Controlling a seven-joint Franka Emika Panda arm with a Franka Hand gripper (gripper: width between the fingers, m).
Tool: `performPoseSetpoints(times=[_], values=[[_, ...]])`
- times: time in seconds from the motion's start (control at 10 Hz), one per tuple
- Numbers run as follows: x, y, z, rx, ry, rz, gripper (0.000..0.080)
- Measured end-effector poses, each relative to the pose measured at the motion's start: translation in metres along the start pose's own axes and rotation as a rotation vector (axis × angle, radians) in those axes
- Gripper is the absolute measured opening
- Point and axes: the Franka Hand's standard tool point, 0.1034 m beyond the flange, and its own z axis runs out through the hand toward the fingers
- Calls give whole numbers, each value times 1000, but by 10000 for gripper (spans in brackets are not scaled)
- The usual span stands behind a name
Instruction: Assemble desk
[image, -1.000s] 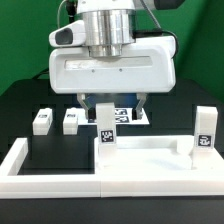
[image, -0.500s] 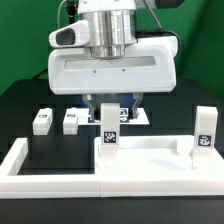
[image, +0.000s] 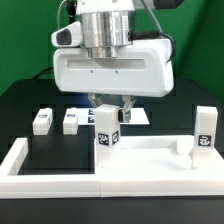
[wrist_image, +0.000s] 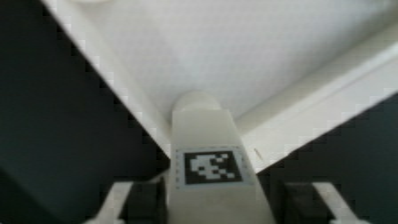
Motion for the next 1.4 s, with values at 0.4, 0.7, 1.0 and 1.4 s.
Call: performPoseSetpoints(times=[0.4,0.7,1.0,1.4], values=[[-6,-12,1,64,-57,662,295],[-4,-12,2,103,-83,808,298],[-2,-10,1,91,-57,583,543],[1,-7,0,92,-34,173,647]])
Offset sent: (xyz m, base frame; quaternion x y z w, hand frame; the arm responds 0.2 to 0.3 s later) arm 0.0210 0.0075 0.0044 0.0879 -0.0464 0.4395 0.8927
